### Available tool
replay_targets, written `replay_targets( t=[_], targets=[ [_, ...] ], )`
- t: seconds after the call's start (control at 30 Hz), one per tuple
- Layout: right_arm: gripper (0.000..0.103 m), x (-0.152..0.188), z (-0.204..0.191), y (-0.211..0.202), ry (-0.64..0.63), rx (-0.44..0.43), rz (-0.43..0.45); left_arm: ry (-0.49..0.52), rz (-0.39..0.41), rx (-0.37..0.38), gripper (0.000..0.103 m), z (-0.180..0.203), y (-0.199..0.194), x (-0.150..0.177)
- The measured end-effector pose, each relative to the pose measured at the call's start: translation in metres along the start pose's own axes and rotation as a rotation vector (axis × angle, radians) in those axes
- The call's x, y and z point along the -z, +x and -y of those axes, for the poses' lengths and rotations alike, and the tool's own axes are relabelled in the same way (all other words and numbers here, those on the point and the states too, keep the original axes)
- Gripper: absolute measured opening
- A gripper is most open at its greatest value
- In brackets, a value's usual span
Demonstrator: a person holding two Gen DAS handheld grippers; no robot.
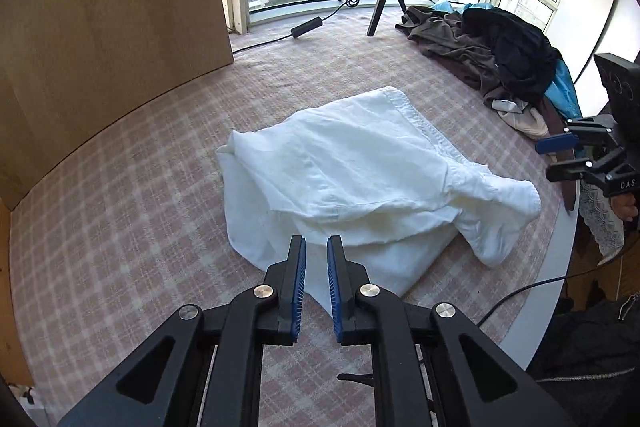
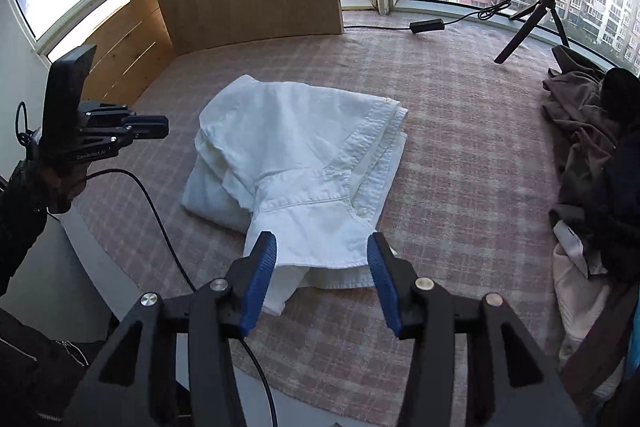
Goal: Fold clothes
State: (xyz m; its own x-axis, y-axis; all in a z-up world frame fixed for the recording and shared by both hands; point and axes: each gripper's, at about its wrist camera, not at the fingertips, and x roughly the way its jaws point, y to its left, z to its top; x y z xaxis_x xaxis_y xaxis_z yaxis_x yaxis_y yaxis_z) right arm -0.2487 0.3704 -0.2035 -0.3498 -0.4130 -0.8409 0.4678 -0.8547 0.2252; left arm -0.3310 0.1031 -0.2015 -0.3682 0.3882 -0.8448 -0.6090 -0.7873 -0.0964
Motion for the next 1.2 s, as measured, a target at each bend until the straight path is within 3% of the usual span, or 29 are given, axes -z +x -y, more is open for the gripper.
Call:
replay_targets(
  t=[0.13, 0.27, 0.33, 0.4, 0.47, 0.63, 0.73, 0.83, 0.9, 0.97, 1.03, 1.1, 1.2],
  targets=[
    [0.047, 0.026, -0.021, 0.009, 0.048, -0.039, -0.036, -0.091, -0.028, 0.013, 0.01, -0.019, 0.009, 0.005],
    [0.048, 0.028, -0.036, 0.032, 0.022, -0.01, -0.038, -0.159, -0.012, 0.064, 0.011, -0.034, 0.017, -0.003],
    [0.046, 0.024, -0.042, 0.048, -0.014, 0.049, -0.077, -0.166, -0.008, 0.058, 0.012, -0.036, 0.021, -0.01],
    [0.003, 0.019, -0.046, 0.064, -0.071, 0.133, -0.136, -0.159, -0.012, 0.042, 0.012, -0.035, 0.024, -0.015],
    [0.003, 0.011, -0.046, 0.061, -0.118, 0.199, -0.16, -0.161, -0.009, 0.047, 0.012, -0.034, 0.019, -0.018],
    [0.003, -0.016, -0.048, -0.012, -0.257, 0.299, -0.074, -0.123, 0.025, 0.042, 0.014, -0.025, 0.002, -0.024],
    [0.003, -0.014, -0.054, -0.017, -0.329, 0.36, -0.094, -0.126, 0.029, 0.043, 0.018, -0.024, 0.007, -0.03],
    [0.003, -0.003, -0.055, 0.018, -0.355, 0.353, -0.164, -0.145, 0.028, 0.06, 0.018, -0.023, 0.021, -0.039],
    [0.016, 0.002, -0.053, 0.041, -0.36, 0.348, -0.224, -0.148, 0.026, 0.088, 0.018, -0.02, 0.032, -0.046],
    [0.018, 0.006, -0.049, 0.057, -0.358, 0.337, -0.28, -0.143, -0.017, 0.099, 0.018, -0.018, 0.051, -0.047],
    [0.018, 0.005, -0.04, 0.048, -0.344, 0.301, -0.298, -0.12, -0.104, 0.095, 0.018, -0.014, 0.074, -0.04],
    [0.027, 0.0, -0.03, 0.027, -0.31, 0.228, -0.291, -0.07, -0.164, 0.064, 0.018, -0.007, 0.086, -0.03],
    [0.036, -0.021, -0.011, -0.008, -0.221, 0.124, -0.226, -0.083, -0.129, 0.087, 0.018, -0.007, 0.064, -0.035]
  ],
)
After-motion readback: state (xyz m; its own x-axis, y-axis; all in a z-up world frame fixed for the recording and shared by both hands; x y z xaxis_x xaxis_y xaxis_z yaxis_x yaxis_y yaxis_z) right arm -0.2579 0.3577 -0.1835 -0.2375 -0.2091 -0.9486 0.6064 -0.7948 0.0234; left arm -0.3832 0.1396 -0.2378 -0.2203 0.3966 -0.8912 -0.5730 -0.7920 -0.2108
